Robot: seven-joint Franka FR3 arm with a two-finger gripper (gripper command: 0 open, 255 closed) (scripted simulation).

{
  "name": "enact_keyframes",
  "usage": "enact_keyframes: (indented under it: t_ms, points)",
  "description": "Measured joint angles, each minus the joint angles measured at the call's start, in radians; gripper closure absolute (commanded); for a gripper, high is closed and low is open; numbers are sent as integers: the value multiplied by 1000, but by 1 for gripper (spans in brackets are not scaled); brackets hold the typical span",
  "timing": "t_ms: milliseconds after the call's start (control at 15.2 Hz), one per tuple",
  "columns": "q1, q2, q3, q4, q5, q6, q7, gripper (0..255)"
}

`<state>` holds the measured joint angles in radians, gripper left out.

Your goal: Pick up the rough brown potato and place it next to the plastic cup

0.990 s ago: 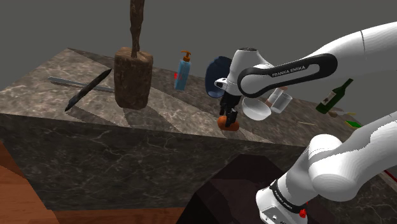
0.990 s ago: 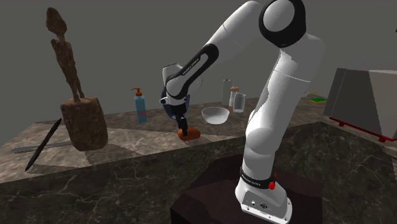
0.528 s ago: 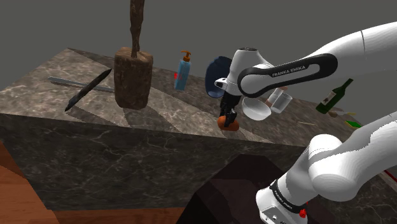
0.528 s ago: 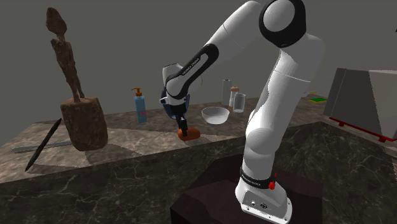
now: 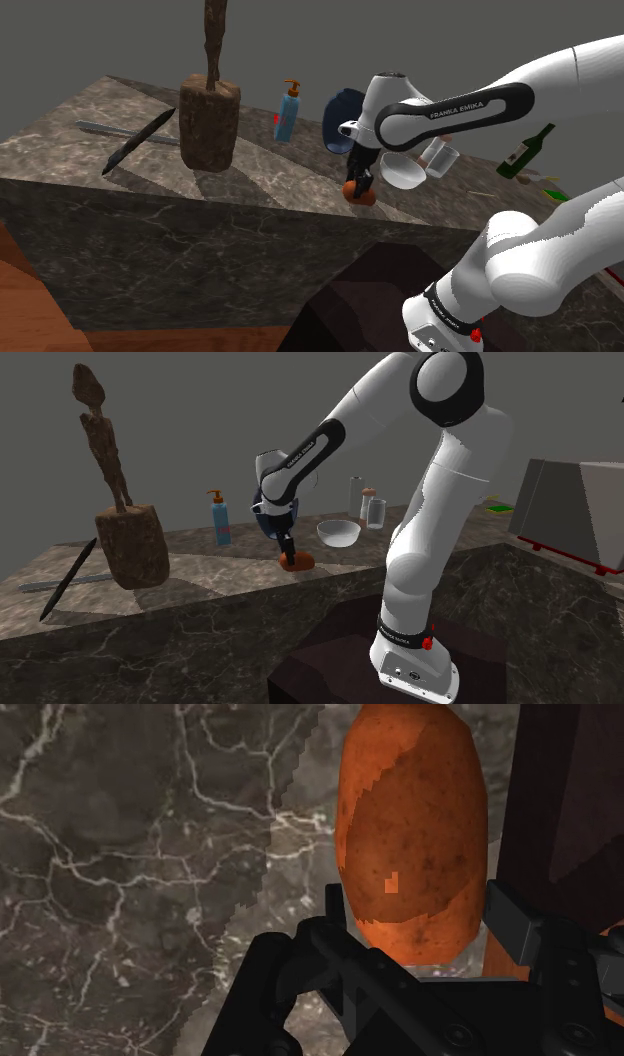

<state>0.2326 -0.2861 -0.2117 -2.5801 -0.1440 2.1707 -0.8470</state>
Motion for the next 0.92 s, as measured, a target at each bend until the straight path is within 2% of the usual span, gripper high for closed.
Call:
enact_keyframes:
  t_ms: [924]
  points:
    - [1,-101,17,108,4,-209,-2,255]
